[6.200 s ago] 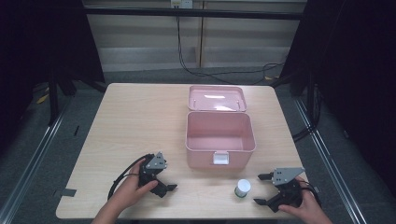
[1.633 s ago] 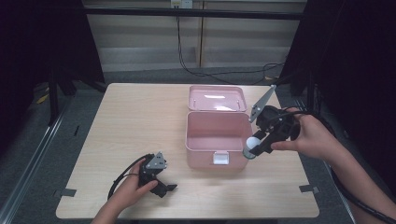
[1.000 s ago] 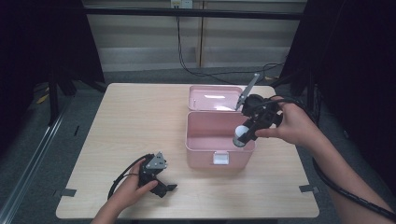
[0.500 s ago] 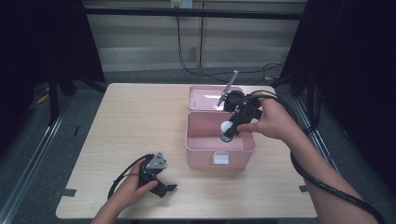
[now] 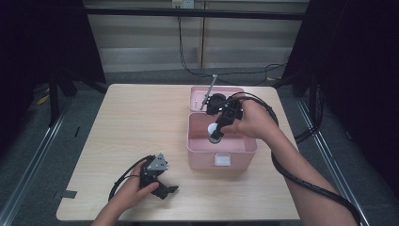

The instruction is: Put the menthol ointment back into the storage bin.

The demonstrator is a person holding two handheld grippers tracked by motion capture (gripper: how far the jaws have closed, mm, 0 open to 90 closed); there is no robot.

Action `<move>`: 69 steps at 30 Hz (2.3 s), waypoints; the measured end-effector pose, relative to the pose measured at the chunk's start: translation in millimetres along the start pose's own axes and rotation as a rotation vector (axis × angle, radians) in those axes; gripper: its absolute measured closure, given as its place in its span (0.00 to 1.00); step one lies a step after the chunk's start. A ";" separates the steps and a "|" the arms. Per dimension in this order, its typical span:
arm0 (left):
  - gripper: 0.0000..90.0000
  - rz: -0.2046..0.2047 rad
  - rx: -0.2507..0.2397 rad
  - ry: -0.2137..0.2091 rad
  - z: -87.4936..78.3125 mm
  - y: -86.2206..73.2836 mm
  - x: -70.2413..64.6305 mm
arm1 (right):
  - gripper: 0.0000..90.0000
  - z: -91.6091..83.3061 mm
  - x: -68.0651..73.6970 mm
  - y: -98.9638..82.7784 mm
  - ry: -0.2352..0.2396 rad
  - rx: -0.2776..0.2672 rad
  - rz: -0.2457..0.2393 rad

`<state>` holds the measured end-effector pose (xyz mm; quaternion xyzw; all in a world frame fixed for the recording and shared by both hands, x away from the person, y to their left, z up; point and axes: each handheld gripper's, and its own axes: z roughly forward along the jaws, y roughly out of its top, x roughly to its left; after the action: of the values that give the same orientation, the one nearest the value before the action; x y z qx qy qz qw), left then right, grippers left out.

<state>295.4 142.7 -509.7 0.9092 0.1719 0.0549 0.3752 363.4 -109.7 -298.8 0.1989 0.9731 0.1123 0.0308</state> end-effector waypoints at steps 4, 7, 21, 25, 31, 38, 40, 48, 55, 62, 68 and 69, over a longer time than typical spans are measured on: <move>0.00 -0.003 -0.002 0.000 0.1 0.0 -0.1 | 0.56 7.8 -2.0 4.8 0.008 -0.008 -0.010; 0.00 -0.005 -0.004 -0.002 0.3 -0.1 -0.2 | 0.56 14.0 -3.3 7.9 0.006 -0.007 -0.025; 0.00 -0.004 -0.004 -0.002 0.2 -0.1 -0.1 | 0.56 28.8 0.1 28.0 0.001 0.039 -0.062; 0.00 -0.004 -0.003 -0.002 0.2 -0.1 -0.1 | 0.56 35.7 1.4 32.4 0.003 0.043 -0.068; 0.00 -0.004 -0.003 -0.002 0.2 -0.1 -0.1 | 0.56 45.0 2.1 37.4 0.011 0.046 -0.079; 0.00 -0.004 -0.003 -0.002 0.2 -0.1 -0.1 | 0.56 53.3 1.3 40.5 0.016 0.054 -0.090; 0.00 -0.004 -0.003 -0.002 0.2 -0.1 -0.1 | 0.56 56.4 1.4 40.6 0.020 0.052 -0.085; 0.00 -0.004 -0.003 -0.002 0.2 -0.1 -0.1 | 0.56 63.8 0.6 41.9 0.021 0.058 -0.090; 0.00 -0.004 -0.003 -0.002 0.2 -0.1 -0.1 | 0.56 73.8 0.1 43.8 0.022 0.049 -0.105; 0.00 -0.004 -0.003 -0.002 0.2 -0.1 -0.1 | 0.56 82.4 -0.3 43.2 0.030 0.054 -0.098; 0.00 -0.004 -0.004 -0.002 0.2 -0.1 -0.1 | 0.56 89.1 -0.3 43.4 0.033 0.058 -0.104; 0.00 -0.003 -0.003 -0.002 0.2 -0.1 -0.1 | 0.56 90.7 -0.5 43.2 0.036 0.048 -0.106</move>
<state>295.4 142.6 -509.8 0.9084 0.1731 0.0538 0.3768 389.8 -52.4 -377.1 0.1457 0.9850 0.0908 0.0144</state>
